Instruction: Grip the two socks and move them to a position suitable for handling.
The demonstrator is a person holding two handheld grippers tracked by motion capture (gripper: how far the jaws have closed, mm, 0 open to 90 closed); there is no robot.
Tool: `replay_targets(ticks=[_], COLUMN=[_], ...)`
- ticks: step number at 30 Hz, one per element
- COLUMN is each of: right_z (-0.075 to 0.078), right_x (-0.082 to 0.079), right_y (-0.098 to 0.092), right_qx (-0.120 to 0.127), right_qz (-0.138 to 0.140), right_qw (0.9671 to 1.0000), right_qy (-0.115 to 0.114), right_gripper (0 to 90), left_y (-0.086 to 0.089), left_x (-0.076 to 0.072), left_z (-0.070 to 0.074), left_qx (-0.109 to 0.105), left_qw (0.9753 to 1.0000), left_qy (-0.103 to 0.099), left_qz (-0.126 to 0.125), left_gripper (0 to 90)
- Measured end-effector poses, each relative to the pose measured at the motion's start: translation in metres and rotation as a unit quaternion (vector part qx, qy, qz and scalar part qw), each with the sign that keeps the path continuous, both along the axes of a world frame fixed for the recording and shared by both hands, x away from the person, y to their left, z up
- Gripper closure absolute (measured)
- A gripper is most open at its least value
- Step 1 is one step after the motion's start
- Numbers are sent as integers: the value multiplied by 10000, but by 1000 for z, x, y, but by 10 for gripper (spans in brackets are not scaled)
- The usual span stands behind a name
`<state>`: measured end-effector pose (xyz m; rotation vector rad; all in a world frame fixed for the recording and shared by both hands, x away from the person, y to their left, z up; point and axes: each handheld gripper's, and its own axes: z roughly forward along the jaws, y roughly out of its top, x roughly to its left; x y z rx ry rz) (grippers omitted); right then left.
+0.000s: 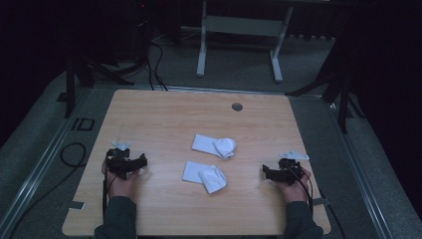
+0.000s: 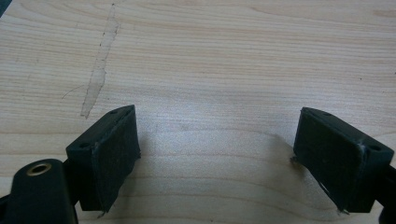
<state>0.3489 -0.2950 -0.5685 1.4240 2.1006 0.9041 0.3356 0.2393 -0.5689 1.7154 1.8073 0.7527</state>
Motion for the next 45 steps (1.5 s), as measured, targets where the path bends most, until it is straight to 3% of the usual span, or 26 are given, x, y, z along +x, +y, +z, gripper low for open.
replay_targets(ticks=[12,15,19,21,23,28,32,40,45], right_z=[0,2,6,8,10,16,21,28,36], right_x=[-2,-4,-8,-11,-13,-17,-22,-30,-39], right_y=[1,2,5,7,10,14,19,34,52], right_qx=[-1,-10,-66,-231,-336,-308,-381,-415,-386], right_qz=[-15,-144,-104,-87,-24,146,312,674,1029], right_qw=[10000,9999,9999,9997,9994,9994,9987,9968,9938], right_qy=[5,26,39,-23,-33,-10,-129,-143,-183], right_gripper=[143,229,397,488,563,696,823,858,858], left_y=[0,0,0,0,0,0,0,1,0], left_x=[0,0,-1,-1,-1,-2,-4,-4,-5], left_z=[0,0,0,0,0,0,1,0,1], left_qx=[1,-3,-6,-4,-2,-1,9,4,12], left_qw=[10000,10000,10000,10000,10000,10000,9999,9999,9999], left_qy=[0,2,2,-1,1,-10,-23,-43,-33], left_qz=[0,-14,-23,-27,-33,-64,-110,-137,-146], left_gripper=[141,142,145,146,147,152,174,185,190])
